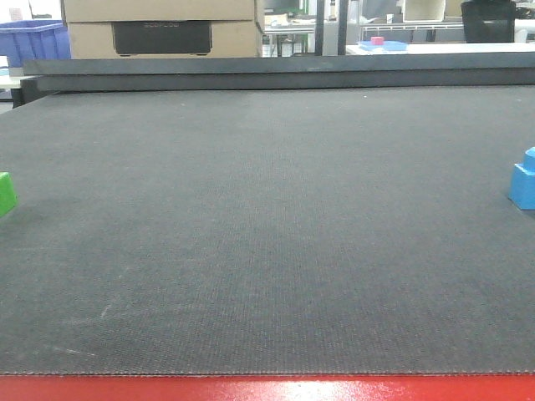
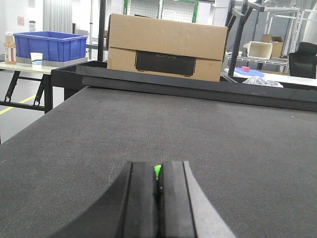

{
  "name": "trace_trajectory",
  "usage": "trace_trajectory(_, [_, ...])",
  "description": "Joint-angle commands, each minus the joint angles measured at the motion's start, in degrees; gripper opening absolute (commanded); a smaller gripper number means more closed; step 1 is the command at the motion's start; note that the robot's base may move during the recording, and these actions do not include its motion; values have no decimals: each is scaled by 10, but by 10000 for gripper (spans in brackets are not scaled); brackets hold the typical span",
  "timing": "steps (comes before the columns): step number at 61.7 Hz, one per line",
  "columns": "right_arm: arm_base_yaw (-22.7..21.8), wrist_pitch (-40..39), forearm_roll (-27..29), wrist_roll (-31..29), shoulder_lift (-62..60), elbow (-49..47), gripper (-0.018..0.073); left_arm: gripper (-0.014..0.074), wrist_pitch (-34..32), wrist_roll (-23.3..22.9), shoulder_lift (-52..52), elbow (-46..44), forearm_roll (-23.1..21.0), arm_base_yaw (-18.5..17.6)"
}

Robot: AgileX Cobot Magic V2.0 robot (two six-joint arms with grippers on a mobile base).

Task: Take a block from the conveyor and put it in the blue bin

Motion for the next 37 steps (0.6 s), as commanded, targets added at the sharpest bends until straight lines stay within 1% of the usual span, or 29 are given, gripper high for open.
trace_trajectory(1, [-4,-14,-3,-1,-1,0,-162,-111,-10,1,-3,-1,-2,-1])
trace_trajectory(37, [-4,-14,-3,-1,-1,0,-162,-111,-10,1,-3,-1,-2,-1])
